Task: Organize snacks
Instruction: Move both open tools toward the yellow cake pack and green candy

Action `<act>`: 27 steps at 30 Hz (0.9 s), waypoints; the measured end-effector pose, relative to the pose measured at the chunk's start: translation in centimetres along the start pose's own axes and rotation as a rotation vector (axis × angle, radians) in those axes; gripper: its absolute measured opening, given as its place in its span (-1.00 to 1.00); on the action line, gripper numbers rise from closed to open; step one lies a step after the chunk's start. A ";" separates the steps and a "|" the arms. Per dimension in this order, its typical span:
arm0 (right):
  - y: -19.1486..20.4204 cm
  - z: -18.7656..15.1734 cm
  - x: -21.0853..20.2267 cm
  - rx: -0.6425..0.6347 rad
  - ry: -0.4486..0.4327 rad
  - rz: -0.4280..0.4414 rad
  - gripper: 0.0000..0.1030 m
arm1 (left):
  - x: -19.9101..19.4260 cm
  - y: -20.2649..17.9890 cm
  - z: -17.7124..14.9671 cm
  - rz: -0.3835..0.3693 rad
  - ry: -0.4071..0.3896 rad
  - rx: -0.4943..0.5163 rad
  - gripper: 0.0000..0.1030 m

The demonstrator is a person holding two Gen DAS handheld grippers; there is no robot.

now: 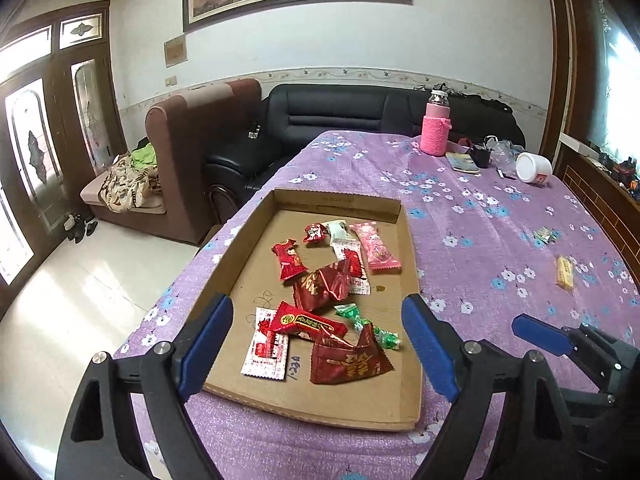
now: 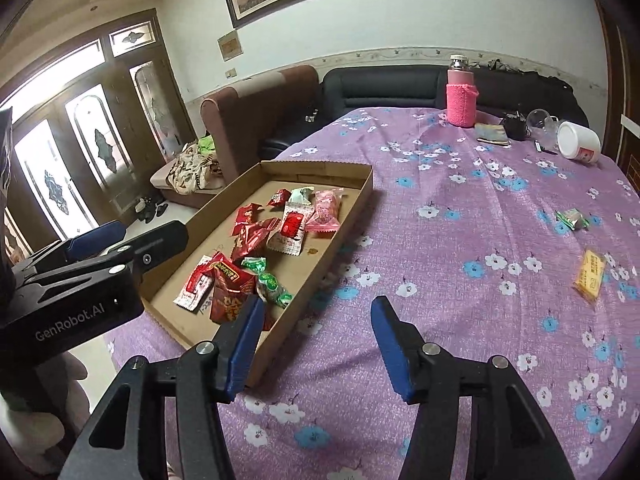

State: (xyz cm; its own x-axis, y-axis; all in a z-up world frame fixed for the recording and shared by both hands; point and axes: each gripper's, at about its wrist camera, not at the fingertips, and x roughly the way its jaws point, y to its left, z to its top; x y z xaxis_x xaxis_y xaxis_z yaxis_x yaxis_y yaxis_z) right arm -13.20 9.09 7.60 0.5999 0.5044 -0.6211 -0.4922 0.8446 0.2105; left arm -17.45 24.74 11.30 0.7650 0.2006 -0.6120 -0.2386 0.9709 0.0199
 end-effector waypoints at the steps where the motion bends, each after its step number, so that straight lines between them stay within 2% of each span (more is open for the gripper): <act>1: -0.1 -0.1 -0.1 0.002 0.001 -0.001 0.17 | -0.1 -0.1 -0.1 -0.003 0.001 0.002 0.67; 27: -0.8 -1.0 -1.0 0.040 0.007 -0.010 0.19 | -0.7 -1.3 -0.9 -0.052 0.021 0.026 0.68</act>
State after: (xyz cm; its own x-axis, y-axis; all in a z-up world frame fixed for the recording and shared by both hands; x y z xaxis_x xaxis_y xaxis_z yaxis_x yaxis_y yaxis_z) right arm -14.02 7.80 7.28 0.6002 0.4949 -0.6284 -0.4606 0.8561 0.2343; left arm -18.25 23.23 10.99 0.7632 0.1472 -0.6292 -0.1832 0.9831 0.0079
